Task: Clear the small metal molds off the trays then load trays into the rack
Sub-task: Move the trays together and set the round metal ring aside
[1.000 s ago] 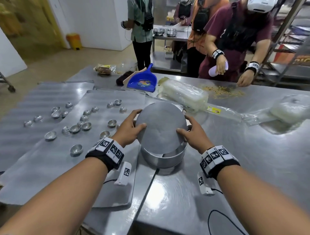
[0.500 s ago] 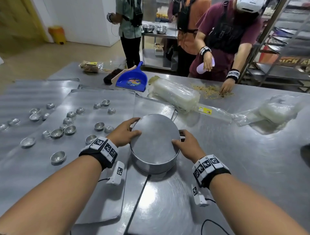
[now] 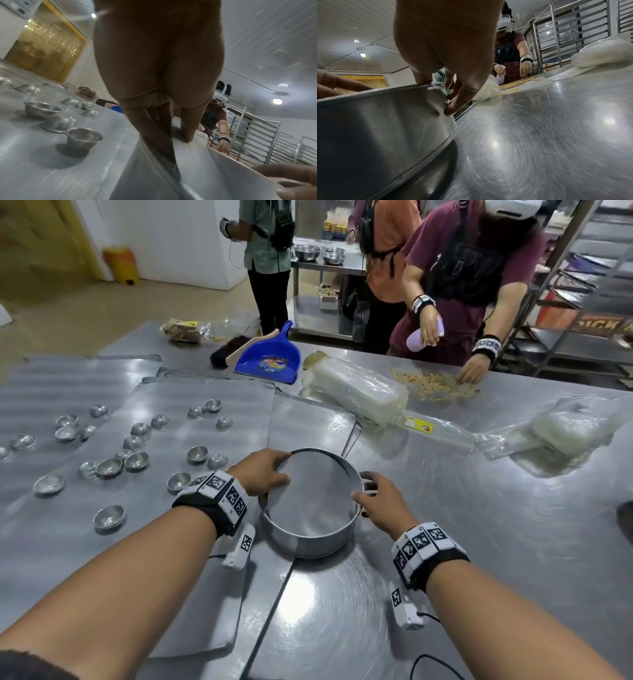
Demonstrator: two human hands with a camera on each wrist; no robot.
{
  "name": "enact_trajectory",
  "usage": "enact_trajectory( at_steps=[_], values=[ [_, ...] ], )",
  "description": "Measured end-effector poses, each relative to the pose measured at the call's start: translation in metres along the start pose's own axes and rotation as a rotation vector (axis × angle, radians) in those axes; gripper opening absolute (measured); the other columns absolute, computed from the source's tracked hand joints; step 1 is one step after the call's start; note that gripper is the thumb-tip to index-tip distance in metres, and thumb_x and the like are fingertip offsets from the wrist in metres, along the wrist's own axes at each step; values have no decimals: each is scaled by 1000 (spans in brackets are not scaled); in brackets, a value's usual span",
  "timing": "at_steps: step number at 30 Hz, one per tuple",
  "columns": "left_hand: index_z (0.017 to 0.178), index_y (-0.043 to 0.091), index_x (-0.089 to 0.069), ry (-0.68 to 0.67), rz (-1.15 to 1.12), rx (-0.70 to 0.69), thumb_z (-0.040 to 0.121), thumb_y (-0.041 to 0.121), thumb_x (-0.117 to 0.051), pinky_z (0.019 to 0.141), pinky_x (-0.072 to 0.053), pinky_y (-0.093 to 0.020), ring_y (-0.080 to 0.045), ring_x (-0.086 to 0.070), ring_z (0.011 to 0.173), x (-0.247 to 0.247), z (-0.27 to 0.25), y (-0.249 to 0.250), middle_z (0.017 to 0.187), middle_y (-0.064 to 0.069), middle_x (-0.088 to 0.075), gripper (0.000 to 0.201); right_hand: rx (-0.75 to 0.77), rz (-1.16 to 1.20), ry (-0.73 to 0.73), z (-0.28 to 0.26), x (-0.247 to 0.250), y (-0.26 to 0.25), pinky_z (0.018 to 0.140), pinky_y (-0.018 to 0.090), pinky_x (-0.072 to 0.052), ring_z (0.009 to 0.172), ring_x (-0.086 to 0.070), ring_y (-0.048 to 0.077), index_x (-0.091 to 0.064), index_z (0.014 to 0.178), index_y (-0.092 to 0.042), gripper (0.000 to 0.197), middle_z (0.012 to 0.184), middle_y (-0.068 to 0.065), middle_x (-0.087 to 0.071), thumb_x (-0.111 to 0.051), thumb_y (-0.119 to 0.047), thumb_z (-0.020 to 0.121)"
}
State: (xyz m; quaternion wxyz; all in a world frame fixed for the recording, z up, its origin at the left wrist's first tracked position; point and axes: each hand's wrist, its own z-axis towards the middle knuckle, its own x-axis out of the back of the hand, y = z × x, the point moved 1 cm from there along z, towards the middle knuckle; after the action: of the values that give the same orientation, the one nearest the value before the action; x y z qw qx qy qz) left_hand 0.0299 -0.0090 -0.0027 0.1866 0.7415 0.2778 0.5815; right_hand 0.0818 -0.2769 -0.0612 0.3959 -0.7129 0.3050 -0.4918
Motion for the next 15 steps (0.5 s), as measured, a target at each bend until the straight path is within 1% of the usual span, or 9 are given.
enact_trajectory(
  at_steps=[1, 3, 4, 6, 8, 9, 12, 13, 15],
  values=[
    [126, 27, -65, 8, 74, 17, 88, 26, -68, 80, -50, -28, -20, -64, 98, -2, 0, 1, 107, 4, -68, 38, -3, 3, -6, 0, 1, 0, 73, 32, -60, 93, -65, 13, -54, 134, -22, 46, 112, -3, -61, -70, -22, 91],
    [120, 34, -65, 35, 191, 56, 81, 41, -64, 87, -54, -40, -22, -63, 100, -7, 1, 1, 110, 4, -69, 40, -11, 27, -15, 1, 1, -1, 64, 26, -57, 90, -65, 12, -54, 133, -22, 44, 108, -6, -60, -69, -20, 92],
    [117, 37, -65, 53, 236, 75, 76, 47, -60, 87, -55, -45, -23, -64, 100, -9, 2, -1, 109, 4, -69, 42, -14, 40, -17, 1, 1, -1, 63, 25, -56, 89, -65, 13, -54, 132, -23, 44, 107, -7, -60, -69, -20, 92],
    [109, 35, -65, 99, 303, 94, 70, 53, -55, 84, -55, -47, -26, -64, 97, -14, 8, -6, 103, 1, -70, 44, -25, 59, -20, 2, 1, 1, 67, 30, -59, 89, -65, 14, -55, 131, -24, 43, 106, -5, -60, -70, -20, 91],
    [100, 31, -65, 139, 344, 101, 70, 54, -55, 80, -56, -46, -27, -65, 91, -17, 10, -3, 95, -1, -69, 39, -32, 69, -26, 3, 1, 2, 71, 32, -61, 90, -65, 15, -55, 130, -24, 42, 107, -4, -61, -70, -22, 90],
    [96, 30, -65, 154, 370, 102, 72, 54, -57, 77, -56, -44, -28, -64, 88, -17, 9, 0, 91, -1, -66, 34, -32, 69, -28, 4, 1, 2, 70, 32, -61, 90, -66, 15, -56, 129, -24, 42, 107, -3, -61, -70, -23, 90],
    [92, 32, -64, 194, 421, 130, 80, 50, -62, 75, -55, -40, -28, -60, 84, -19, 3, 1, 89, -2, -53, 22, -27, 62, -34, 5, 1, 2, 66, 30, -59, 90, -66, 16, -56, 129, -24, 42, 108, -2, -61, -71, -26, 90],
    [92, 33, -64, 208, 414, 134, 82, 47, -60, 74, -55, -41, -28, -60, 86, -19, 1, 0, 90, -2, -52, 18, -27, 66, -33, 5, 1, 2, 67, 32, -60, 90, -66, 17, -56, 129, -23, 42, 108, -2, -62, -71, -26, 90],
    [102, 31, -67, 241, 392, 106, 87, 40, -57, 76, -54, -42, -28, -59, 99, -21, -3, -7, 95, -3, -59, 20, -23, 85, -26, 6, 0, 3, 70, 38, -62, 87, -67, 18, -58, 127, -20, 40, 104, -2, -63, -71, -24, 89]
  ],
)
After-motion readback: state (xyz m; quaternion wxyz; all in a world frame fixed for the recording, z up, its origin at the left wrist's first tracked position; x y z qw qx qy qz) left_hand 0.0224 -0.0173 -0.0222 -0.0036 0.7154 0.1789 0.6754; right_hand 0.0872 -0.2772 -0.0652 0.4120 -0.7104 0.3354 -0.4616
